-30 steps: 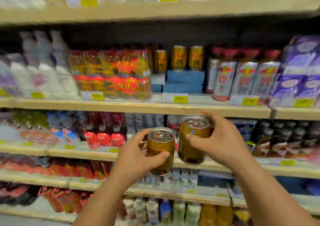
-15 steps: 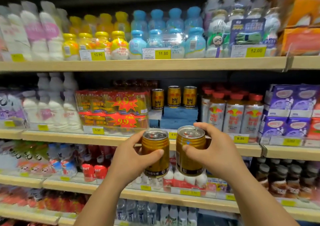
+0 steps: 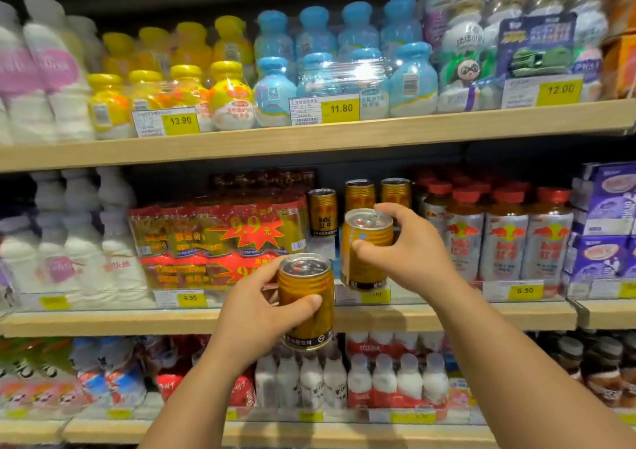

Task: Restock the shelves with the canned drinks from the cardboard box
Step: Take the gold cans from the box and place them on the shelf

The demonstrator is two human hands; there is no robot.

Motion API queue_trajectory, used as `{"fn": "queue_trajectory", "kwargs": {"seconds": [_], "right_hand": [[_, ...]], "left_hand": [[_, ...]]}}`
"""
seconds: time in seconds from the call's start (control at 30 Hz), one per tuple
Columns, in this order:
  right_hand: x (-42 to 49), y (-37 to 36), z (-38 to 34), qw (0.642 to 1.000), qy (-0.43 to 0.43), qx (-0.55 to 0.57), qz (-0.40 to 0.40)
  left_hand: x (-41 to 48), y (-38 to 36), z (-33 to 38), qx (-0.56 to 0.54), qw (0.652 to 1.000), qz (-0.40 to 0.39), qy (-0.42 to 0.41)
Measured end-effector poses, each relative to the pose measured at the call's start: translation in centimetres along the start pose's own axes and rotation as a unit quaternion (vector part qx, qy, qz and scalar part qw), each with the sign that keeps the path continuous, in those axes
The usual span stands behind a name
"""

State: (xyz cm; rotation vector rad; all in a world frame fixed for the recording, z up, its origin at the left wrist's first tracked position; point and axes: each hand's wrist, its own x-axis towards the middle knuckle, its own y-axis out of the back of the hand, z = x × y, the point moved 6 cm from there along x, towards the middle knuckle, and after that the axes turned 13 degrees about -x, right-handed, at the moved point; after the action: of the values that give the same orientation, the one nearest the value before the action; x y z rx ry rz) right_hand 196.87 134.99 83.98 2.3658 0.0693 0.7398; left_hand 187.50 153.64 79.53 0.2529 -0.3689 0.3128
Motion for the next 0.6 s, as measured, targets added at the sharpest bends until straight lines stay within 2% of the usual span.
{"fn": "queue_trajectory", "kwargs": {"seconds": [0.13, 0.27, 0.4, 0.6], "right_hand": [[4.9, -3.8, 0.3, 0.999, 0.016, 0.01, -0.032], [8.1, -8.1, 2.0, 0.996, -0.002, -0.029, -0.079], [8.7, -11.2, 3.7, 0.99, -0.019, -0.04, -0.133], [8.3, -11.9, 4.6, 0.986, -0.029, -0.041, -0.156]], "left_hand": [[1.7, 0.2, -0.9, -0.007, 1.0, 0.019, 0.001], [3.8, 0.0, -1.4, -0.01, 0.999, 0.047, -0.003], [5.0, -0.2, -1.4, -0.003, 0.998, 0.063, -0.013], [5.4, -0.1, -1.8, -0.009, 0.996, 0.086, -0.016]]}}
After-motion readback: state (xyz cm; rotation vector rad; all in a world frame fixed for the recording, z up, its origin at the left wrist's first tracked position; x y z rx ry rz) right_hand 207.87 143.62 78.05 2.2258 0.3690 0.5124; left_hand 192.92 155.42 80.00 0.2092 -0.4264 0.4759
